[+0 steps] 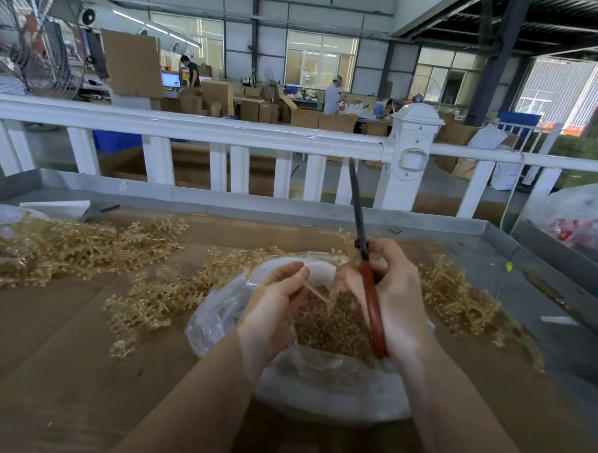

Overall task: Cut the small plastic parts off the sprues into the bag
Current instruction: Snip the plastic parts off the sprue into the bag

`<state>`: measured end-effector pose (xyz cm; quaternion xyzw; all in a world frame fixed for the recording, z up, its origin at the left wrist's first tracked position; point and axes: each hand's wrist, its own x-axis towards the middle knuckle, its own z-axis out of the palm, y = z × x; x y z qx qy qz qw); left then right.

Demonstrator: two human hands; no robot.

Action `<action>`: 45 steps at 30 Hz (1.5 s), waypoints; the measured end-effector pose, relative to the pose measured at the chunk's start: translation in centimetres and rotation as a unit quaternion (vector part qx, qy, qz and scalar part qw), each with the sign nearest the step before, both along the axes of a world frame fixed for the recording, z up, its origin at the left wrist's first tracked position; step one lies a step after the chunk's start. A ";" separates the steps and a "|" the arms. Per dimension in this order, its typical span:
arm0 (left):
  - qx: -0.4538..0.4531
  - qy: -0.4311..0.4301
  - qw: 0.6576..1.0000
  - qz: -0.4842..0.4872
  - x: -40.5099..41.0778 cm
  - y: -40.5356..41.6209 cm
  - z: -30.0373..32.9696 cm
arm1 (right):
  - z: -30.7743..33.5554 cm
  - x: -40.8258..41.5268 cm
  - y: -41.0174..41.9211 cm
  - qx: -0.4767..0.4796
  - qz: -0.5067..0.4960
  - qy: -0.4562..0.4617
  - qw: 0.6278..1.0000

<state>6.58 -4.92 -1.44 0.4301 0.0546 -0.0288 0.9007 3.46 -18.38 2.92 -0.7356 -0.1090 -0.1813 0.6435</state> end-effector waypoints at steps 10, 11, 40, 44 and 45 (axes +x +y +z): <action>-0.043 0.096 0.984 -0.141 -0.6 -0.1 0.1 | -1.5 0.5 -0.9 0.035 0.003 0.073 0.997; -0.048 0.106 0.984 -0.133 -0.6 -0.1 -0.1 | -1.9 0.5 -1.0 0.026 0.002 0.083 0.996; -0.011 -0.046 0.999 0.000 -0.6 0.4 -3.9 | -7.0 -0.3 -0.2 -0.192 -0.124 -0.029 0.973; -0.002 -0.061 0.998 -0.018 -0.6 0.3 -4.1 | -6.9 -0.1 -0.5 -0.156 -0.119 -0.028 0.980; -0.003 -0.067 0.998 -0.014 -0.6 0.2 -3.9 | -6.9 -0.1 -0.5 -0.151 -0.121 -0.029 0.981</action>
